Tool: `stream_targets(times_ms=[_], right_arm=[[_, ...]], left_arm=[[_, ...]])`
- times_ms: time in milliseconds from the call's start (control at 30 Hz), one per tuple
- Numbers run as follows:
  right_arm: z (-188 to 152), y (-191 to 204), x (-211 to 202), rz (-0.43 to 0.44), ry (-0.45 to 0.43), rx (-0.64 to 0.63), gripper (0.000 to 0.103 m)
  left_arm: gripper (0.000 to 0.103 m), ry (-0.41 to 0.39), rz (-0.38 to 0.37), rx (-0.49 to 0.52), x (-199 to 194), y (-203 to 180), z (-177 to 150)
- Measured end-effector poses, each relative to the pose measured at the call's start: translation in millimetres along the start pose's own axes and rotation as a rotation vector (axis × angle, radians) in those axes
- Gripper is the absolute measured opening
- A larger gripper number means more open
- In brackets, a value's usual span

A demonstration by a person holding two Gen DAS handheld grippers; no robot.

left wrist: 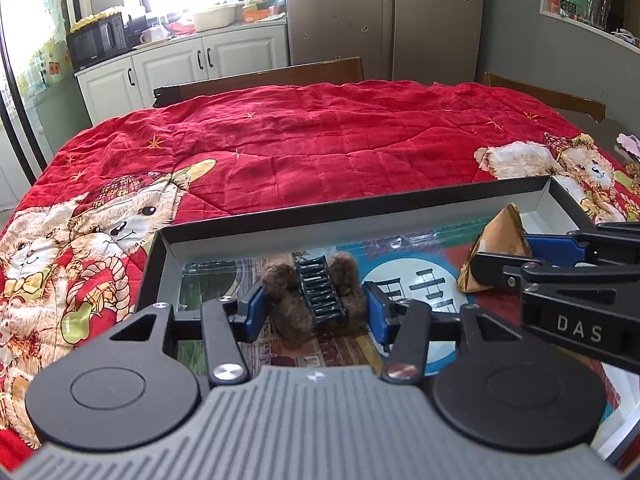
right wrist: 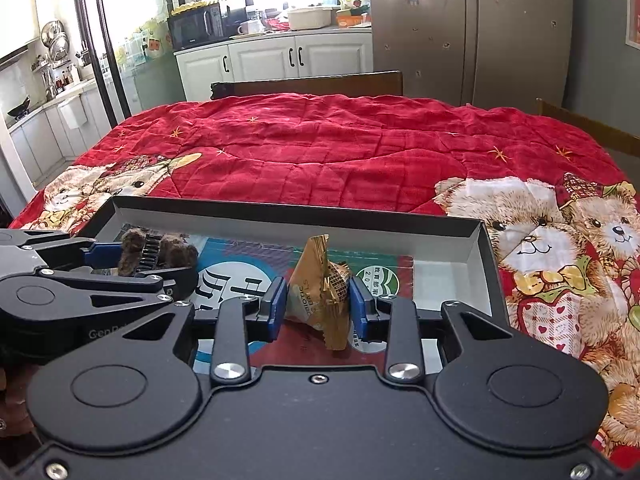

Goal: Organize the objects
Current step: 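Carry the triangle with right tool while left tool carries the clip over the box, then release the triangle from right tool while left tool releases the clip into the box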

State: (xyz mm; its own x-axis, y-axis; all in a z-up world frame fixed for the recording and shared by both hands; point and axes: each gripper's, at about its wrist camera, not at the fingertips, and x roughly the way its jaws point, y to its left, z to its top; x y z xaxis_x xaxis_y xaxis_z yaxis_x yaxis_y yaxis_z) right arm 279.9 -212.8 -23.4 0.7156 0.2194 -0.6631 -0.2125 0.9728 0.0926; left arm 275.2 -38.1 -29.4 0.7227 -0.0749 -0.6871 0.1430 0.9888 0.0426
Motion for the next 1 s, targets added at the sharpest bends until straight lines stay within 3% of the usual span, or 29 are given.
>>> stream_targets(times_ms=[333, 500, 733, 1000], right_arm=[[0.5, -4.7, -0.9, -0.003, -0.006, 0.032, 0.044], [0.6, -6.5, -4.2, -0.008, -0.023, 0.045, 0.058], [-0.6, -2.0, -14.2, -0.03, -0.066, 0.023, 0.07], [-6.1, 7.6, -28.9, -0.061, -0.093, -0.044, 0.074]], left_arm=[[0.069, 0.0, -0.01, -0.018, -1.9, 3.6, 1.1], [0.074, -0.019, -0.012, -0.032, -8.2, 7.3, 2.5], [0.081, -0.061, -0.006, -0.029, -24.1, 10.9, 5.0], [0.087, -0.102, 0.001, -0.023, -45.1, 13.3, 3.0]])
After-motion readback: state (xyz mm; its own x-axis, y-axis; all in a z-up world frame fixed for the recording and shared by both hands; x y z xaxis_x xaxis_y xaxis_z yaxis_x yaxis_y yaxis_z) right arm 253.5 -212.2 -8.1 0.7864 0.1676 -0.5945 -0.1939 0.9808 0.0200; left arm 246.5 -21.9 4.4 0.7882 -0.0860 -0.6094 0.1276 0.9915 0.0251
